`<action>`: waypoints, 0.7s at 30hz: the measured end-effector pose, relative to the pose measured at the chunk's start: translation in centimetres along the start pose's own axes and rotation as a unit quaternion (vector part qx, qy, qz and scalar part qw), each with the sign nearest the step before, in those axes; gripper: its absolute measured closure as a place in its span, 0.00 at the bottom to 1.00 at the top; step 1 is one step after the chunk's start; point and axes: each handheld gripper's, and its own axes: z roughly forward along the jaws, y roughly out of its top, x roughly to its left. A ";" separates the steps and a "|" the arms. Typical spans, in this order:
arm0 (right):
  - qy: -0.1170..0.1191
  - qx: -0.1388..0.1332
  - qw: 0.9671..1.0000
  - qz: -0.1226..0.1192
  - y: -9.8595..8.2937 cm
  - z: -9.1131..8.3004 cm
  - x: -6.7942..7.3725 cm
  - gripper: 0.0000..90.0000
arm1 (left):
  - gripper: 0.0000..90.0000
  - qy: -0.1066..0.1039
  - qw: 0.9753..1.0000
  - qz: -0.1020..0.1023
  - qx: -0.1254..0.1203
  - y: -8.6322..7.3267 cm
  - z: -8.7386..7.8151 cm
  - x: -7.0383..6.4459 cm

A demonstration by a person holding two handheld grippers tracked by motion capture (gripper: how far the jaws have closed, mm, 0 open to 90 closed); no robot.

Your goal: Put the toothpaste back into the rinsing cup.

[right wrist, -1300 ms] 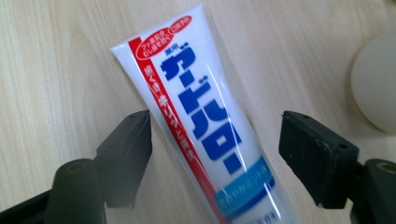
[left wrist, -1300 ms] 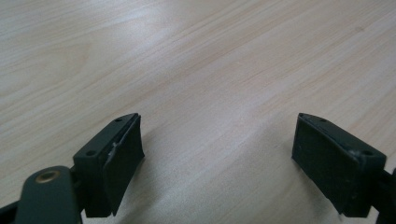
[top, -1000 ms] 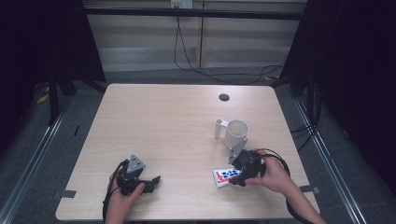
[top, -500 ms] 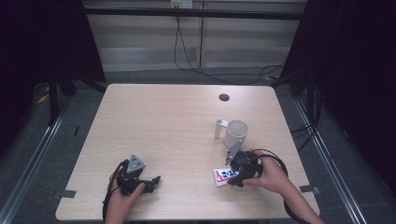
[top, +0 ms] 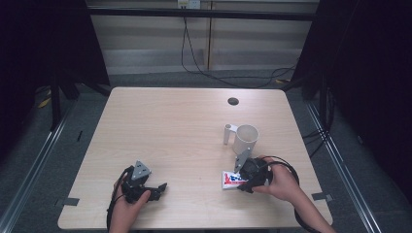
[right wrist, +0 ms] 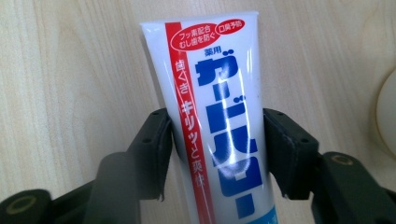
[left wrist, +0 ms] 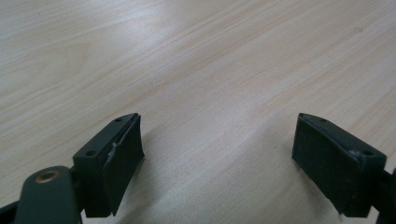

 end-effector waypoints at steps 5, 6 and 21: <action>-0.005 -0.007 1.000 0.015 -0.1 -0.6 -0.2 0.73 | 0.18 0.001 1.000 0.000 0.000 0.0 0.0 0.0; -0.005 -0.011 1.000 0.017 -0.2 -0.7 -0.3 0.74 | 0.18 0.001 1.000 0.000 0.000 0.0 0.0 0.0; 0.006 -0.105 0.991 0.085 -2.0 -2.5 -1.1 0.75 | 0.18 -0.002 1.000 -0.001 0.001 0.0 0.0 0.0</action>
